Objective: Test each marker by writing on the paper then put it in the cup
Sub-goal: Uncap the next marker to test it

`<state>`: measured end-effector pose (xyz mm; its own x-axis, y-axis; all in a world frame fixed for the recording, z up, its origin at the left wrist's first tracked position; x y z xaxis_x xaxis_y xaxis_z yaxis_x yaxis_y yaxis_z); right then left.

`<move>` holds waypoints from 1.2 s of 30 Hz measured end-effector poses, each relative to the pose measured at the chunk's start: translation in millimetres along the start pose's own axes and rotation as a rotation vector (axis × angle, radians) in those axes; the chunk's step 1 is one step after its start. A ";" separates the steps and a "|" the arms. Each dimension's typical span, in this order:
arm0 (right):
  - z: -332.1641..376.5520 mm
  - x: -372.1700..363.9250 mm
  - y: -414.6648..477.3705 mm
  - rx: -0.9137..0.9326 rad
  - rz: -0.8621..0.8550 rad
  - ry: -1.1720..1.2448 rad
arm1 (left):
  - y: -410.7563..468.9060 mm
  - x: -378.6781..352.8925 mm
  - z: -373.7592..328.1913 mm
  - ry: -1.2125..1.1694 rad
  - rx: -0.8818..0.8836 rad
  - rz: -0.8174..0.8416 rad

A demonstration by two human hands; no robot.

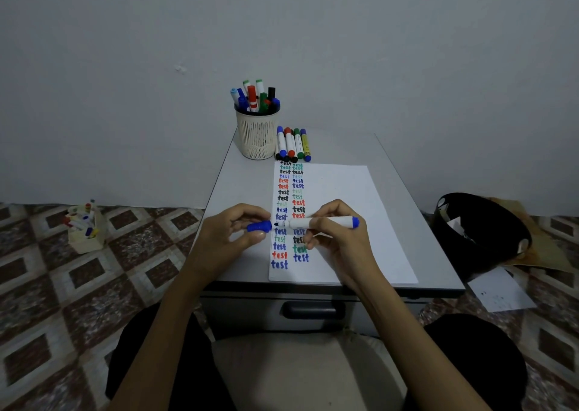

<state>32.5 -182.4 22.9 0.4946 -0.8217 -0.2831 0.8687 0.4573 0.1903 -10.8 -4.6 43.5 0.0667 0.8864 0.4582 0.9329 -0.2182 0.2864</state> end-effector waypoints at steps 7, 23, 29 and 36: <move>1.1 -16.9 -1.2 -0.040 0.110 -0.120 | -2.0 -0.8 0.4 -0.047 0.006 0.015; -0.6 -22.3 0.5 0.073 0.121 -0.517 | -4.6 5.3 15.2 -0.329 0.096 -0.050; -1.6 -27.2 1.0 0.048 0.153 -0.483 | -4.4 8.3 6.3 -0.214 0.032 -0.062; -0.1 -28.5 0.9 0.087 0.154 -0.511 | -4.5 9.6 7.9 -0.208 0.029 -0.067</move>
<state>19.2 -158.6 31.1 0.5210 -0.8180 0.2438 0.7711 0.5736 0.2763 -11.6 8.1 40.0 0.0732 0.9643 0.2546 0.9473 -0.1471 0.2847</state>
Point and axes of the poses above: each hand's wrist, its own y-axis towards the middle knuckle, its own x-axis out of the back of the hand, z = x × y, the point moved 10 cm from there along y, towards the middle knuckle, and after that the axes turned 13 degrees about z, right-handed, at the moved point
